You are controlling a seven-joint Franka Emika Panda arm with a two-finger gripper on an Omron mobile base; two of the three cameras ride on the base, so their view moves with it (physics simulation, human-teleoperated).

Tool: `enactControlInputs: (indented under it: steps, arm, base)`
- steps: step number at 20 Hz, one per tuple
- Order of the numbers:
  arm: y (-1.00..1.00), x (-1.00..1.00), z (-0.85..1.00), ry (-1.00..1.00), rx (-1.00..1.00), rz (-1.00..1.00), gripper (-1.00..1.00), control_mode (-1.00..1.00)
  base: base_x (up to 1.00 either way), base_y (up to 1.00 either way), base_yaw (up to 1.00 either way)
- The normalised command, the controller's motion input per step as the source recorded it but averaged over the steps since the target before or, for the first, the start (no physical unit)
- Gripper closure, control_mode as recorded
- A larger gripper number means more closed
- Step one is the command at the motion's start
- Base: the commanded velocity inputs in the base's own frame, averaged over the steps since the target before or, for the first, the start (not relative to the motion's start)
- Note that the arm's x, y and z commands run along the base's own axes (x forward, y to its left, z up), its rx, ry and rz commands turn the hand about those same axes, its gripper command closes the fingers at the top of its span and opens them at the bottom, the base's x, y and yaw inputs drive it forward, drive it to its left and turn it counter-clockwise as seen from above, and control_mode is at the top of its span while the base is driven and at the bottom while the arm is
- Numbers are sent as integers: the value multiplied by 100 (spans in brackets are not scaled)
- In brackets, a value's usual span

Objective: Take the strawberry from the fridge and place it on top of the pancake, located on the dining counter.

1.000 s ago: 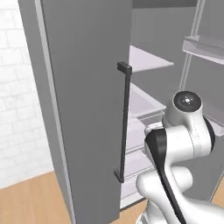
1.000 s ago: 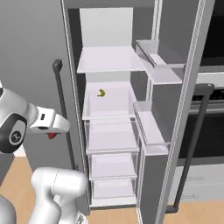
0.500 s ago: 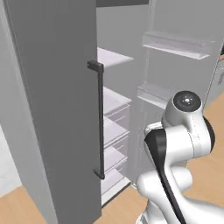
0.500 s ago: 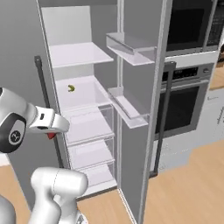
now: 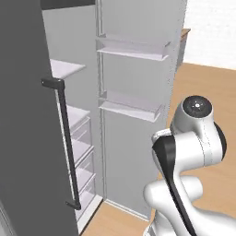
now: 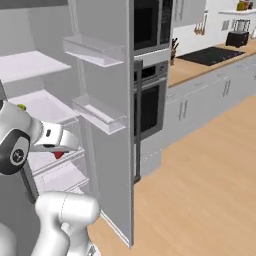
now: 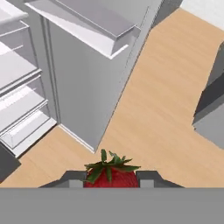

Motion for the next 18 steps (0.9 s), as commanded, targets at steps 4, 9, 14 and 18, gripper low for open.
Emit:
enactControlInputs:
  steps: [4,9,14,18]
  arm:
    - [0,0,0,0,0,0,100,100]
    - [0,0,0,0,0,0,100,100]
    - [0,0,0,0,0,0,100,100]
    - [0,0,0,0,0,0,100,100]
  base:
    - [-16,0,-58]
    - [-1,-36,-42]
    - [0,-100,-11]
    - [1,-100,-7]
